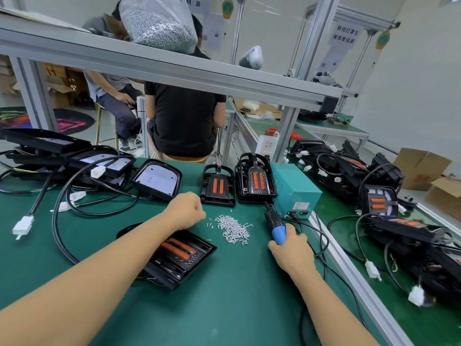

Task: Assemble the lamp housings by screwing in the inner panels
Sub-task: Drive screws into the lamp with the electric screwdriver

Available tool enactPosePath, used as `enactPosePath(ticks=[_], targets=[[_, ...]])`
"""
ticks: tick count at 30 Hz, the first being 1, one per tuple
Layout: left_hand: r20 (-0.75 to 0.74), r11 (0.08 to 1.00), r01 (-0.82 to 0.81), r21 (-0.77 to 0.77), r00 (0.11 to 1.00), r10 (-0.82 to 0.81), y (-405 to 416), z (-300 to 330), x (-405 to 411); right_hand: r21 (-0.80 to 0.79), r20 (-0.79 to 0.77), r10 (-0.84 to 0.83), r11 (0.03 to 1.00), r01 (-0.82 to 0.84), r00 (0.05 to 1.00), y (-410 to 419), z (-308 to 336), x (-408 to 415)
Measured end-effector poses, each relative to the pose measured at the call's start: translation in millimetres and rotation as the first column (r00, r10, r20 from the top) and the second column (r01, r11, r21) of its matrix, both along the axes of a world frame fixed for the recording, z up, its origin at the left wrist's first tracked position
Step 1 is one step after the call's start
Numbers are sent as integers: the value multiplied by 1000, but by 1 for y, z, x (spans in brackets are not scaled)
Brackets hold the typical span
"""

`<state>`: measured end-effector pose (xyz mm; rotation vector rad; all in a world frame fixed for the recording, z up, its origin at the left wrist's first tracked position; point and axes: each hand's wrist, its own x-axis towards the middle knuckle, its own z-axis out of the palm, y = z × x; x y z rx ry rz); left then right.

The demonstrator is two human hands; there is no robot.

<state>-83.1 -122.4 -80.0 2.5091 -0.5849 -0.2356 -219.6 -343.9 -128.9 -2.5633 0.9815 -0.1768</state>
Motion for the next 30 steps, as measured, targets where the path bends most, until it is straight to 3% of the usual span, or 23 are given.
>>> enactPosePath(ticks=[2,5,11,14,16,19,22,24,27,30], targets=[[-96,968,-63,-243,995,41,8,3,-3,5,-4,8,1000,-8,1000,-1,0,0],[-262,847,-155,-508,965,19,25,2,-9,8,-27,7,1000,-7,1000,-3,1,0],[-447,631,-328,-703,894,-33,67,-2,-28,23,-106,11,1000,-9,994,-6,12,0],[-478,549,-370,-750,876,-62,88,0,-40,306,56,-39,952,19,998,-12,25,-1],[-480,508,-385,-770,875,-64,97,5,-45,533,203,-135,846,6,970,-12,41,-3],[-487,462,-410,-787,872,-56,101,13,-49,723,338,-224,684,-100,914,-2,70,-5],[-517,380,-436,-816,844,-142,99,18,-54,815,523,-292,446,-370,801,19,105,-6],[-558,298,-489,-820,799,-223,96,21,-58,772,636,-376,298,-562,674,35,127,-9],[-593,205,-557,-804,730,-339,93,20,-67,607,756,-472,244,-757,454,60,150,-16],[-596,172,-584,-793,690,-410,86,18,-77,500,757,-577,209,-841,307,86,163,-20]])
